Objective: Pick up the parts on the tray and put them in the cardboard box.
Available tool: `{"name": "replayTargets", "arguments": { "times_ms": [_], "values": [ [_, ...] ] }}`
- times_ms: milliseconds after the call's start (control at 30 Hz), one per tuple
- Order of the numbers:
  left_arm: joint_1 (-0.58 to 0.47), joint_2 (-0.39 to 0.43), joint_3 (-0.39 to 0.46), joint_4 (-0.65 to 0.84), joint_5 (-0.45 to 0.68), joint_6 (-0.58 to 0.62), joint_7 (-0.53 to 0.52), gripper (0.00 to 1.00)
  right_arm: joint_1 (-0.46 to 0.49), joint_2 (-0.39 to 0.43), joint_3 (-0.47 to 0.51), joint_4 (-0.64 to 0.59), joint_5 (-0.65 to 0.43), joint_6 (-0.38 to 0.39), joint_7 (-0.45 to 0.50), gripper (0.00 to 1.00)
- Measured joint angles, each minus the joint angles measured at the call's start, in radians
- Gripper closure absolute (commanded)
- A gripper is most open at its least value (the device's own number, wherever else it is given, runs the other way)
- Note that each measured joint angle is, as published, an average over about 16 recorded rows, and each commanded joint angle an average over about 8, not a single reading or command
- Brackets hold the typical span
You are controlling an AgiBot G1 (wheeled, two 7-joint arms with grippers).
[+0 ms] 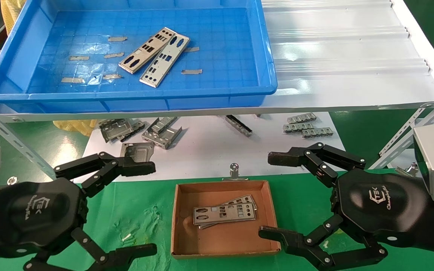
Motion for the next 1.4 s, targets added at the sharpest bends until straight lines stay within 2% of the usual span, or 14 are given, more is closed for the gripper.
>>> {"name": "replayTargets", "arguments": {
  "times_ms": [300,567,1400],
  "values": [
    [0.0,0.0,0.0,0.0,0.0,0.0,0.0,0.0,0.0,0.0,0.0,0.0,0.0,0.0,0.0,0.0],
    [0.0,0.0,0.0,0.0,0.0,0.0,0.0,0.0,0.0,0.0,0.0,0.0,0.0,0.0,0.0,1.0],
    [0.0,0.0,0.0,0.0,0.0,0.0,0.0,0.0,0.0,0.0,0.0,0.0,0.0,0.0,0.0,1.0]
  ]
}}
